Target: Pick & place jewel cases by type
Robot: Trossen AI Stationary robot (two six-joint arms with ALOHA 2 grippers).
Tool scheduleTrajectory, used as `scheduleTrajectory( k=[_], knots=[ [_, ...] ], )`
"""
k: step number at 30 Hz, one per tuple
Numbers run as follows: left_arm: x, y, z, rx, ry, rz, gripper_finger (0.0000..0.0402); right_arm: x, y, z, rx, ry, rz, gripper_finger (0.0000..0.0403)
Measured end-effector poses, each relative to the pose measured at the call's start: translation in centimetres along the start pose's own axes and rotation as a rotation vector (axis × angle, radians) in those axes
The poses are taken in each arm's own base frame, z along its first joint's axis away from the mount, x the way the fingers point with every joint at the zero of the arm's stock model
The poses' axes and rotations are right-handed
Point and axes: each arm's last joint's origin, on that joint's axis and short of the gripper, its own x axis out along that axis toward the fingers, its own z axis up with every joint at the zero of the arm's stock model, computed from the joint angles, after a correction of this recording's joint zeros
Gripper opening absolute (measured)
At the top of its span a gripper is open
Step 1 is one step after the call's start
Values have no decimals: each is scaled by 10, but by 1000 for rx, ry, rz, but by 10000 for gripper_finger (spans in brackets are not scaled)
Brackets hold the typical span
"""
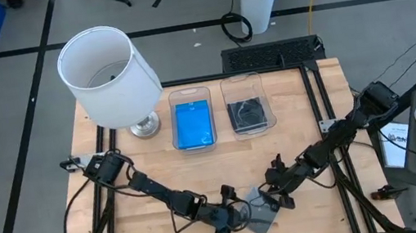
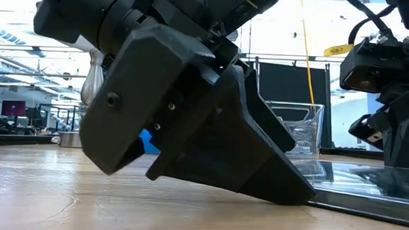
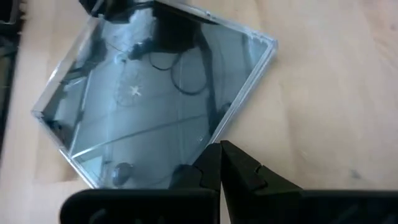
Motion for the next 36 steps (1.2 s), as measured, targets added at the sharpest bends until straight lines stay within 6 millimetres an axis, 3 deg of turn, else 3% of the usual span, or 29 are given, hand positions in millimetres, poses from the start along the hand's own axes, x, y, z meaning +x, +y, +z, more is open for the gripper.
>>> scheduleTrajectory(
  k=[4, 21, 30, 32, 36],
  knots=[
    [1, -2, -1, -13, -1, -16, 392, 0, 5, 3, -25, -20, 76, 0],
    [2, -2, 1, -96, -30, -7, 393, -2, 11, 11, -93, -96, 106, 0],
    [2, -2, 4, -256, -74, -49, 393, -5, 21, 22, -110, -202, 188, 0],
    [8, 9, 3, -321, -87, -11, 392, -9, 30, 31, -117, -269, 250, 0],
    [11, 21, 1, -414, -79, 27, 392, -9, 32, 29, -172, -293, 285, 0]
  ],
)
